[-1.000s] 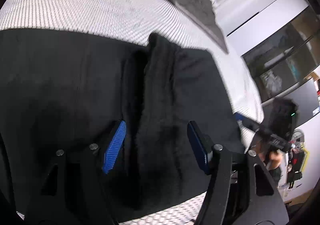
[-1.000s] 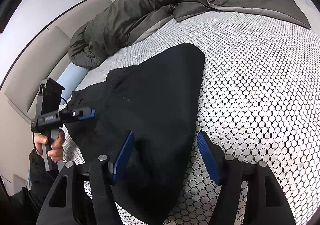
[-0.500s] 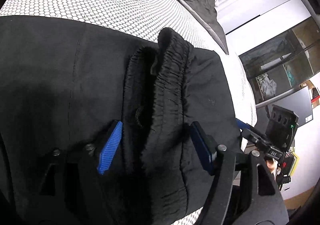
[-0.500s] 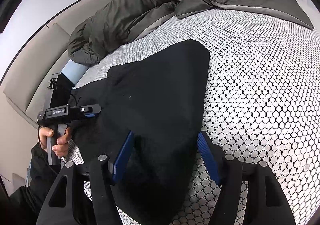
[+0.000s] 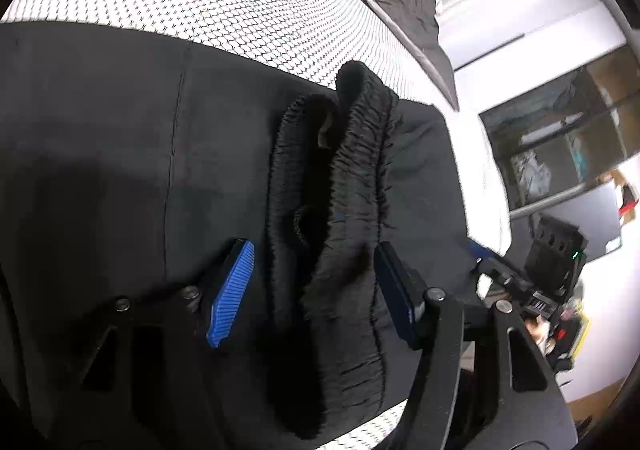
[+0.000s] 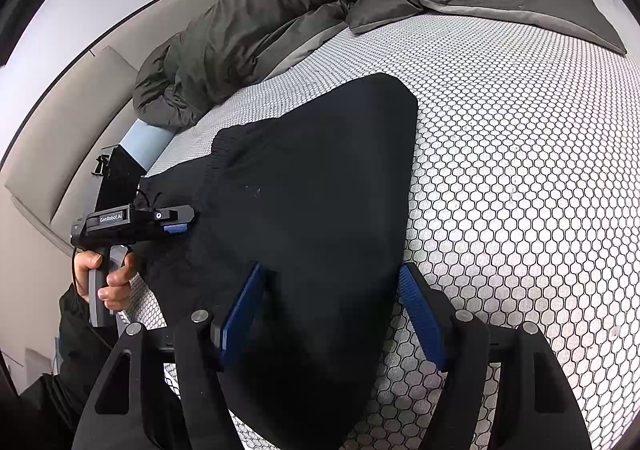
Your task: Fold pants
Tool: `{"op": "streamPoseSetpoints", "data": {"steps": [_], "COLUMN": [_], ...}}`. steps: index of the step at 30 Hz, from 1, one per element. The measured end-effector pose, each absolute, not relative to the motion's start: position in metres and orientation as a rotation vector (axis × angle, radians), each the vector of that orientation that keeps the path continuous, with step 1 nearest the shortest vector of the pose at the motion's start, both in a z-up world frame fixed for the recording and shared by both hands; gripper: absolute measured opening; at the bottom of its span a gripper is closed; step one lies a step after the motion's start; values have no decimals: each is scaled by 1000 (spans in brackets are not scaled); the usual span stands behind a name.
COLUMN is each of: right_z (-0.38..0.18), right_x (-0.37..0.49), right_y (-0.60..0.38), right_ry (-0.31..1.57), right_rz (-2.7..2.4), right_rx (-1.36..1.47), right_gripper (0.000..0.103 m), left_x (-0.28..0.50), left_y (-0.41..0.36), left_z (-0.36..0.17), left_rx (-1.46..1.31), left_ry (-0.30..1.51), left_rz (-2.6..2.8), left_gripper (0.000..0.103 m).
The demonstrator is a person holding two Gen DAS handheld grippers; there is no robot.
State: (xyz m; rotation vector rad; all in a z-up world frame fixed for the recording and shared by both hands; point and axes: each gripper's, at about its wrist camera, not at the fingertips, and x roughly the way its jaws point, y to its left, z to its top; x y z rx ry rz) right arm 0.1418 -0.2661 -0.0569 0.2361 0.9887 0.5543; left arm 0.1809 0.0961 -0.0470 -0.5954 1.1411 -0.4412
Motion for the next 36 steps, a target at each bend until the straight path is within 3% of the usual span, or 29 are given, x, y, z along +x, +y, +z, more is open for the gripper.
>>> {"op": "streamPoseSetpoints", "data": {"steps": [1, 5, 8, 10, 12, 15, 29, 36], "right_z": [-57, -58, -58, -58, -58, -58, -60, -59], "right_x": [142, 141, 141, 141, 142, 144, 147, 149], "right_y": [-266, -265, -263, -262, -261, -260, -260, -258], "right_ry": [988, 989, 993, 994, 995, 999, 1001, 997], "right_rz": [553, 554, 555, 553, 551, 542, 543, 537], "right_rx": [237, 234, 230, 228, 230, 234, 228, 235], "right_gripper": [71, 71, 71, 71, 71, 71, 71, 72], "left_x": [182, 193, 199, 198, 195, 189, 198, 183], "left_y": [93, 78, 69, 73, 82, 99, 89, 87], "left_z": [-48, -48, -46, -45, -45, -47, -62, -32], "left_rx": [-575, -571, -569, -595, -633, -724, -716, -683], "left_ry": [1142, 1120, 1112, 1102, 1099, 1074, 1069, 955], "left_rz": [-446, -491, -489, -476, -457, -469, -414, -422], "left_gripper": [62, 88, 90, 81, 48, 34, 36, 9]}}
